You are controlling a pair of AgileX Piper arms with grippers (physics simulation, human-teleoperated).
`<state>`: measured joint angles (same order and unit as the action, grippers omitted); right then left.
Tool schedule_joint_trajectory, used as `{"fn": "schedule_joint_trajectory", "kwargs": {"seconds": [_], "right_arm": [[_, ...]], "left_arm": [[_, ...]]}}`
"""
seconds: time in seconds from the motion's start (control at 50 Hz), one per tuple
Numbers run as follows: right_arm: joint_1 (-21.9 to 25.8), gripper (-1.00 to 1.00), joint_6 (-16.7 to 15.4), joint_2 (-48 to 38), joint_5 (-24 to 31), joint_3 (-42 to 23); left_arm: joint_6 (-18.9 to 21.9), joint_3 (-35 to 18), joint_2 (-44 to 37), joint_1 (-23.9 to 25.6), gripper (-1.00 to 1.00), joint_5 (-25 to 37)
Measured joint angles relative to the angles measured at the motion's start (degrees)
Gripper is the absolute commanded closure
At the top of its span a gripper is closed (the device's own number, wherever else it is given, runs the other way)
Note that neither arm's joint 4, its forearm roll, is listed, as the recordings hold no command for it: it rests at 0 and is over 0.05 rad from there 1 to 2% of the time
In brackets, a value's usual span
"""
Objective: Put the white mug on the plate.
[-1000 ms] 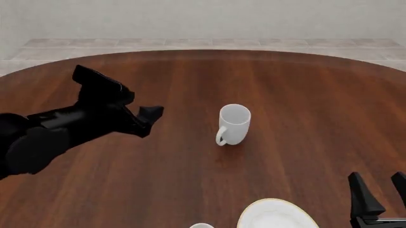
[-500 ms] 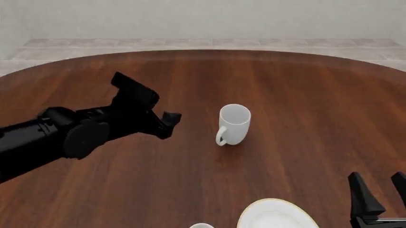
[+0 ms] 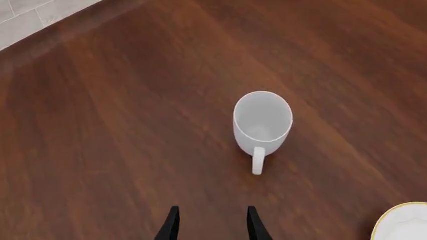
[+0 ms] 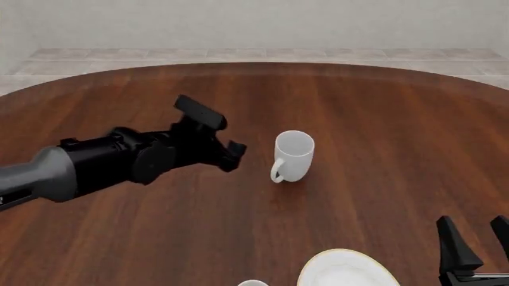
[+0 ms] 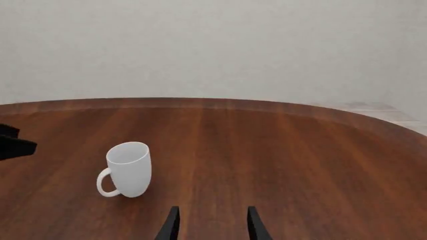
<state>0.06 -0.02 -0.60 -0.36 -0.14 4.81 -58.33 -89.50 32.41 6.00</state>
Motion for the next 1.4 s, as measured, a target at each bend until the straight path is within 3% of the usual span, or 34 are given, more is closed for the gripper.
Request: {"fn": "schedule_joint_trajectory", "kwargs": {"seconds": [0.64, 1.4], "right_arm": [[0.0, -1.0, -0.01, 0.0, 0.0, 0.0], [0.0, -1.0, 0.0, 0.0, 0.0, 0.0]], "left_arm": [[-1.79, -6.72, -11.58, 1.33, -1.0, -2.74], [-4.93, -10.24, -19.06, 4.05, -1.0, -4.54]]}}
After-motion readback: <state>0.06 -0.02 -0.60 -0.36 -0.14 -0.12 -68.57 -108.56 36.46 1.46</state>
